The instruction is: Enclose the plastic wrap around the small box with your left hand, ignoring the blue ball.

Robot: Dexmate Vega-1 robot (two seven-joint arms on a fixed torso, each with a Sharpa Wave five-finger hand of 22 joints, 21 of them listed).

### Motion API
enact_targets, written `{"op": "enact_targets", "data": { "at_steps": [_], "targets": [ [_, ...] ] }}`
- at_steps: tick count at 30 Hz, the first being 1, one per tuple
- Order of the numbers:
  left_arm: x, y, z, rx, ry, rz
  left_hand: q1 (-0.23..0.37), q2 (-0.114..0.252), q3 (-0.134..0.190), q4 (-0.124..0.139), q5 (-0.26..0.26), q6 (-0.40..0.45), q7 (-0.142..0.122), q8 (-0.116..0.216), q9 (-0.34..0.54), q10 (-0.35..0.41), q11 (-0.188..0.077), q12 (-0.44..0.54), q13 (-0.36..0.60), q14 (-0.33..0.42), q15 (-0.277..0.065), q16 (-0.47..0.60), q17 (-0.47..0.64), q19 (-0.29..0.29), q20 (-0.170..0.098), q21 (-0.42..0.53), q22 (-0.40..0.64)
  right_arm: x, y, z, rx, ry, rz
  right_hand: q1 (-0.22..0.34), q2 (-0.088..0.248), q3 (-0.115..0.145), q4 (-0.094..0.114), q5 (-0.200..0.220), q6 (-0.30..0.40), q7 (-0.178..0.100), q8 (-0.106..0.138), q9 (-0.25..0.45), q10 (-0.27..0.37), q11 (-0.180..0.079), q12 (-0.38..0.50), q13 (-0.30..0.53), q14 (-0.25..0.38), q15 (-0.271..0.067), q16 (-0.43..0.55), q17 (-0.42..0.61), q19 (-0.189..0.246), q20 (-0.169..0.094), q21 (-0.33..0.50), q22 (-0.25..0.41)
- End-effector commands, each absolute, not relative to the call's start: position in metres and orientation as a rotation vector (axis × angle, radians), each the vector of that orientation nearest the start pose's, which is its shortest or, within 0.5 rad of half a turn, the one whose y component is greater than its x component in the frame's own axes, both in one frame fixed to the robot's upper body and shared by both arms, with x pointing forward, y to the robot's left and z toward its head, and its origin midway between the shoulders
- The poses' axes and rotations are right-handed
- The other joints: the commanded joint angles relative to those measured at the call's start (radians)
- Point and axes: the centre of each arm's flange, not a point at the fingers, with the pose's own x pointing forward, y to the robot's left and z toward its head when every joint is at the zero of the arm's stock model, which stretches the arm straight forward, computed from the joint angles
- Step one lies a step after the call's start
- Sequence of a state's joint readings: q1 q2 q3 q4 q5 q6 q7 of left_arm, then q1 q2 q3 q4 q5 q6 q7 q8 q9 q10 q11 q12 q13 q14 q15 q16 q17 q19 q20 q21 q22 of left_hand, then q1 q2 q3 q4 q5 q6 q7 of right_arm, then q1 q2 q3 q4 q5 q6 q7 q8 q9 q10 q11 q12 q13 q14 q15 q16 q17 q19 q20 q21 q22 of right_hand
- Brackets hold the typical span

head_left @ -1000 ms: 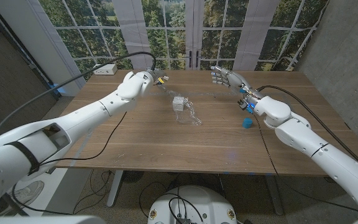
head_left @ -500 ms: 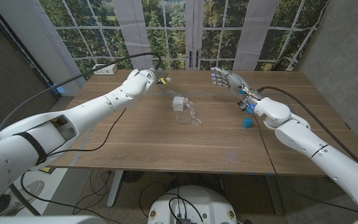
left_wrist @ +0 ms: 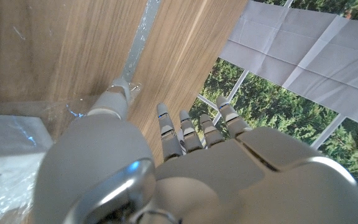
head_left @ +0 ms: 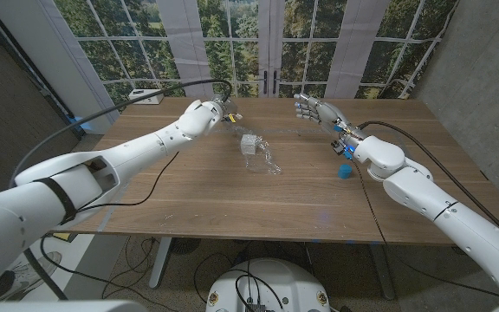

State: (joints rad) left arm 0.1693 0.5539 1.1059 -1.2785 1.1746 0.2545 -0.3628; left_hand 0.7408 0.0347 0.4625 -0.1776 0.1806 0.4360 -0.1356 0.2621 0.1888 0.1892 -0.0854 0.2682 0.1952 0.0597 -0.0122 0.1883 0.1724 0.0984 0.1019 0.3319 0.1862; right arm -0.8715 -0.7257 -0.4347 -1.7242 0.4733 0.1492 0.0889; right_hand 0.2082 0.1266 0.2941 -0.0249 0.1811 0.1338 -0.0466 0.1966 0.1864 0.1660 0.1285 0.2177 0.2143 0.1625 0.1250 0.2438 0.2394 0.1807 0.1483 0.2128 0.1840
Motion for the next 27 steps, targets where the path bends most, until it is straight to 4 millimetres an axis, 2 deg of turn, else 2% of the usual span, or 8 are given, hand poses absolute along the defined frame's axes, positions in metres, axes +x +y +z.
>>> {"op": "enact_targets", "data": {
  "at_steps": [1, 10, 12, 20, 23, 25, 26, 27],
  "targets": [
    [0.712, 0.140, 0.092, 2.273, -0.368, 0.130, 0.015, -0.001, 0.001, 0.005, 0.003, 0.007, -0.001, 0.001, 0.002, 0.011, 0.003, 0.003, 0.004, 0.006, -0.003, 0.002, 0.001, 0.012, 0.004, -0.001, 0.000, 0.577, -0.225, 0.036, -0.366, -0.695, 0.446, -0.005, -0.001, 0.002, 0.004, 0.004, 0.012, 0.003, 0.000, 0.003, 0.002, 0.002, -0.005, 0.001, 0.006, 0.003, -0.001, 0.001, 0.005, 0.005, 0.004, 0.003],
    [0.717, 0.136, 0.087, 2.279, -0.361, 0.120, 0.032, 0.019, 0.007, 0.009, 0.004, 0.033, 0.003, 0.003, 0.003, 0.016, 0.001, 0.000, 0.004, 0.008, -0.004, 0.002, 0.001, 0.015, 0.005, -0.002, 0.001, 0.582, -0.226, 0.039, -0.368, -0.691, 0.459, -0.005, -0.001, 0.002, 0.004, 0.004, 0.011, 0.002, -0.001, 0.003, 0.003, 0.005, -0.005, 0.001, 0.006, 0.004, -0.001, 0.001, 0.006, 0.006, 0.004, 0.003],
    [0.719, 0.135, 0.084, 2.287, -0.353, 0.120, 0.044, 0.038, 0.013, 0.012, 0.003, 0.050, 0.009, 0.006, 0.004, 0.021, -0.001, 0.000, 0.004, 0.009, -0.004, 0.002, 0.001, 0.018, 0.005, -0.003, 0.002, 0.583, -0.226, 0.039, -0.374, -0.691, 0.451, -0.006, -0.001, 0.002, 0.005, 0.004, 0.011, 0.002, -0.001, 0.003, 0.004, 0.005, -0.005, 0.001, 0.006, 0.004, -0.001, 0.001, 0.006, 0.006, 0.004, 0.003],
    [0.724, 0.130, 0.078, 2.347, -0.348, 0.156, 0.082, 0.118, 0.034, 0.021, -0.003, 0.110, 0.063, 0.009, 0.007, 0.040, 0.002, -0.002, 0.006, 0.017, -0.013, 0.003, 0.000, 0.030, 0.004, -0.004, 0.005, 0.588, -0.226, 0.042, -0.371, -0.684, 0.457, -0.004, -0.002, 0.002, 0.003, 0.004, 0.012, 0.002, 0.000, 0.003, 0.003, 0.002, -0.005, 0.001, 0.006, 0.005, -0.002, 0.001, 0.006, 0.007, 0.004, 0.003],
    [0.724, 0.128, 0.076, 2.368, -0.381, 0.219, 0.093, 0.126, 0.029, 0.020, -0.008, 0.204, 0.061, 0.029, 0.011, 0.059, -0.001, -0.002, 0.006, 0.027, -0.019, 0.001, -0.002, 0.050, -0.012, 0.000, 0.006, 0.590, -0.226, 0.042, -0.373, -0.684, 0.455, -0.005, -0.002, 0.002, 0.003, 0.004, 0.012, 0.002, -0.001, 0.003, 0.003, 0.002, -0.006, 0.001, 0.007, 0.005, -0.001, 0.001, 0.006, 0.006, 0.004, 0.003],
    [0.724, 0.128, 0.075, 2.350, -0.403, 0.241, 0.107, 0.119, 0.018, 0.016, -0.009, 0.318, 0.045, 0.064, 0.023, 0.088, -0.012, -0.002, 0.005, 0.052, -0.037, 0.002, -0.003, 0.068, -0.023, 0.002, 0.006, 0.590, -0.226, 0.043, -0.369, -0.683, 0.458, -0.004, -0.002, 0.002, 0.003, 0.004, 0.011, 0.002, -0.001, 0.003, 0.002, 0.003, -0.006, 0.001, 0.007, 0.005, -0.001, 0.001, 0.006, 0.007, 0.004, 0.003],
    [0.721, 0.128, 0.074, 2.342, -0.458, 0.282, 0.117, 0.114, 0.013, 0.012, -0.009, 0.369, 0.064, 0.085, 0.030, 0.101, -0.024, -0.003, 0.005, 0.062, -0.041, 0.002, -0.003, 0.076, -0.027, 0.004, 0.006, 0.590, -0.227, 0.043, -0.373, -0.684, 0.450, -0.004, -0.002, 0.001, 0.003, 0.004, 0.012, 0.002, -0.001, 0.003, 0.002, 0.003, -0.006, 0.001, 0.007, 0.005, -0.001, 0.001, 0.007, 0.006, 0.004, 0.003],
    [0.721, 0.129, 0.075, 2.334, -0.479, 0.286, 0.139, 0.118, 0.016, 0.006, -0.007, 0.413, 0.073, 0.108, 0.042, 0.116, -0.019, -0.003, 0.006, 0.079, -0.048, 0.004, -0.003, 0.085, -0.030, 0.005, 0.007, 0.590, -0.227, 0.043, -0.370, -0.683, 0.455, -0.004, -0.002, 0.002, 0.003, 0.004, 0.012, 0.003, -0.001, 0.003, 0.002, 0.001, -0.006, 0.001, 0.006, 0.004, -0.001, 0.001, 0.007, 0.007, 0.004, 0.003]
  ]
}}
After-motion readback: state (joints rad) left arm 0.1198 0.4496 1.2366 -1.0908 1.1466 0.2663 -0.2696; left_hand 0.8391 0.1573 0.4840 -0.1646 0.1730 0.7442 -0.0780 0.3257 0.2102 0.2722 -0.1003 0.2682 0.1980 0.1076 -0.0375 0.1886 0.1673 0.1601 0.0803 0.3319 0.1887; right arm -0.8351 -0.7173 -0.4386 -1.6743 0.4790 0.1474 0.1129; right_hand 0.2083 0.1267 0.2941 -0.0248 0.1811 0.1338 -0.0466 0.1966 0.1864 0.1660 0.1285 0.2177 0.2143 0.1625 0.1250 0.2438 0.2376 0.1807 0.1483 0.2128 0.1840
